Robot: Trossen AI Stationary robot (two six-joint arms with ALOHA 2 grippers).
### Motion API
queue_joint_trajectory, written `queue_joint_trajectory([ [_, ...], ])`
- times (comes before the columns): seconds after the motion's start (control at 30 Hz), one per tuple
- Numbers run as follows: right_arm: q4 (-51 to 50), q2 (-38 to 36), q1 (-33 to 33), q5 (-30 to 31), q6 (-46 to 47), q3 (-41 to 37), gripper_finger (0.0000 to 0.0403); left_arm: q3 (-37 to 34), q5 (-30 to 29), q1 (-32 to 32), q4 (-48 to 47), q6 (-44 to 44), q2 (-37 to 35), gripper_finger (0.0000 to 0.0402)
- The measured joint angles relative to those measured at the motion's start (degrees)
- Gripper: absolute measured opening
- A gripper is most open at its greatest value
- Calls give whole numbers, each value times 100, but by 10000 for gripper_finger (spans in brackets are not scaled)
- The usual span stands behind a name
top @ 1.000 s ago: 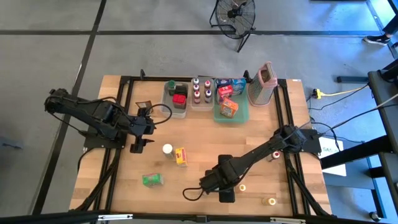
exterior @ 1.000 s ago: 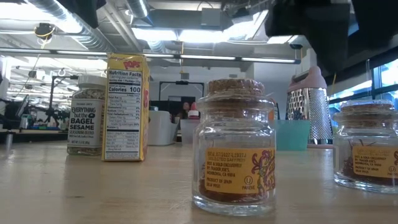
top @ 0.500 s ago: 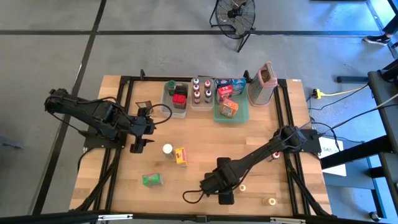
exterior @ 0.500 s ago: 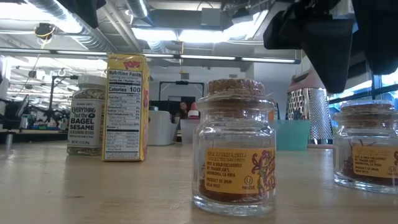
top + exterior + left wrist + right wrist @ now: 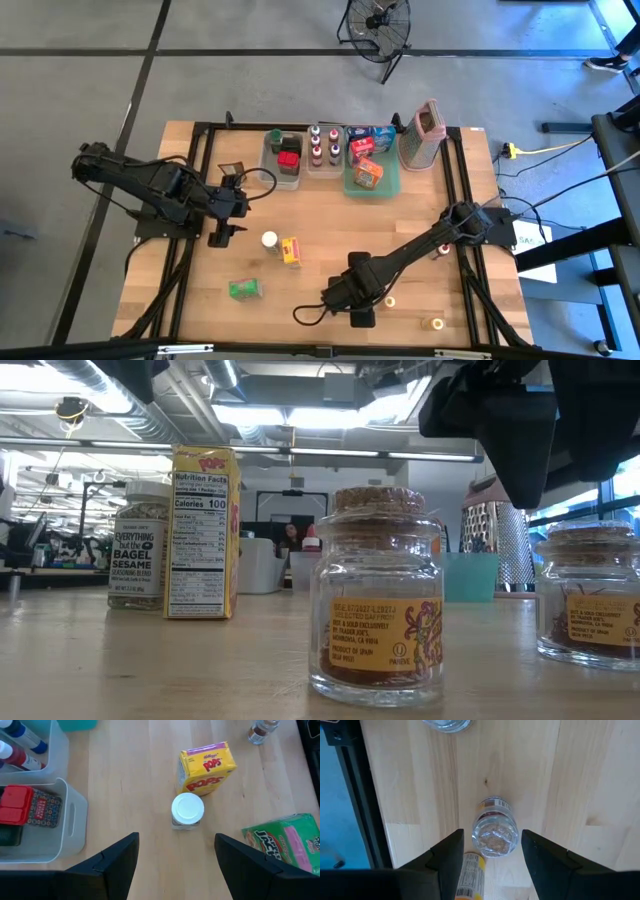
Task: Pick & Place Kitchen Items
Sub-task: Put the right brown seasoning bottle into the gray bin
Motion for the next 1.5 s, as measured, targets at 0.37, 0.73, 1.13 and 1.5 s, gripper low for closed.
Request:
queue_joint_trajectory([
  [0.37, -77, 0, 13, -7, 36, -7, 201, 0, 10, -2, 0, 0, 0, 255],
  [0.73, 101, -11, 62, -18, 165, -164, 201, 0, -115, 0, 17, 2, 1, 255],
  [1.13, 418, -85, 131, 199, 297, -463, 201, 2, -117, -1, 173, 2, 1, 255],
  [1.5, 364, -97, 133, 149, 281, -461, 201, 2, -117, 0, 173, 2, 2, 255],
])
